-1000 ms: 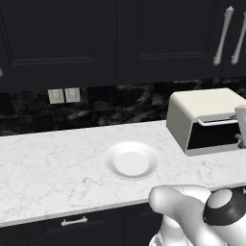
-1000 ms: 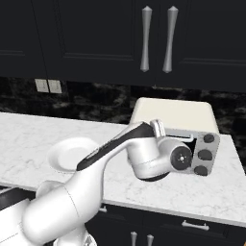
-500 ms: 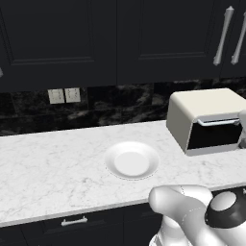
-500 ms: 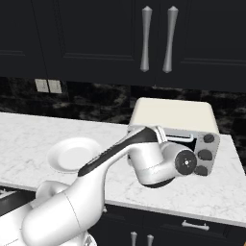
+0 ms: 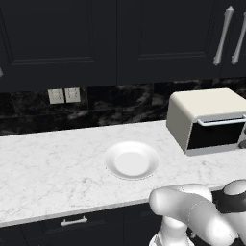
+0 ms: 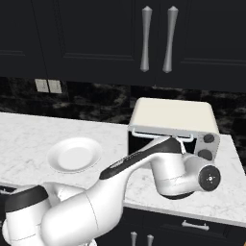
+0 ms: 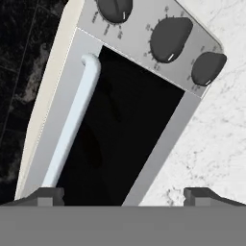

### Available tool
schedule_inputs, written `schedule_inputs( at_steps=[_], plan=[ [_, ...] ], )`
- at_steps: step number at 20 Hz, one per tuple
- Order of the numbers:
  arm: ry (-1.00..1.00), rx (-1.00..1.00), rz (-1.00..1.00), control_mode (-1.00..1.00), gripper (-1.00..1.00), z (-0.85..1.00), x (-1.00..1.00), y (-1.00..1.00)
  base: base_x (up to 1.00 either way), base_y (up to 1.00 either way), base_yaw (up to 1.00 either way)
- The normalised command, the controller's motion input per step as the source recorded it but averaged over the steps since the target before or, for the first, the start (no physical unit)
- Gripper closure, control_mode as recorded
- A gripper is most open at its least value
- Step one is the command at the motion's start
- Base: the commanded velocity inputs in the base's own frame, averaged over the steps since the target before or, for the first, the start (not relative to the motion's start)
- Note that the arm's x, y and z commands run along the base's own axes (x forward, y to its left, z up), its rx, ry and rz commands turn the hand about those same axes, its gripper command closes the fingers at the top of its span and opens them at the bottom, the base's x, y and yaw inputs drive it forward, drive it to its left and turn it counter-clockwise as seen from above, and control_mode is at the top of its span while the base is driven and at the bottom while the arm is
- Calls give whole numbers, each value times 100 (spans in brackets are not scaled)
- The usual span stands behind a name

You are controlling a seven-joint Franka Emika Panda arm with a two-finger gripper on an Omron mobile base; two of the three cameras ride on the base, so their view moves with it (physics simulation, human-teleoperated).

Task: Pick up the kebab skewer and baguette bread, and place them inside the toaster oven. Close the toaster oven door and start by setting the timer.

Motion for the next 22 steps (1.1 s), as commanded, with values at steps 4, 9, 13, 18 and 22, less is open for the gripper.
schedule_inputs(
  at_steps=[4,9,13,18,22],
  plan=[
    [0,0,-2,-100,-100,-7,-15,-59,0,0,0],
    [0,17,0,-100,-100,-14,1,-48,0,0,0],
    [0,26,-11,-100,-100,-26,11,-4,0,0,0],
    [-3,30,-16,-100,-100,-21,14,-6,0,0,0],
    [-15,22,-15,-100,-100,-20,24,13,0,0,0]
  ],
)
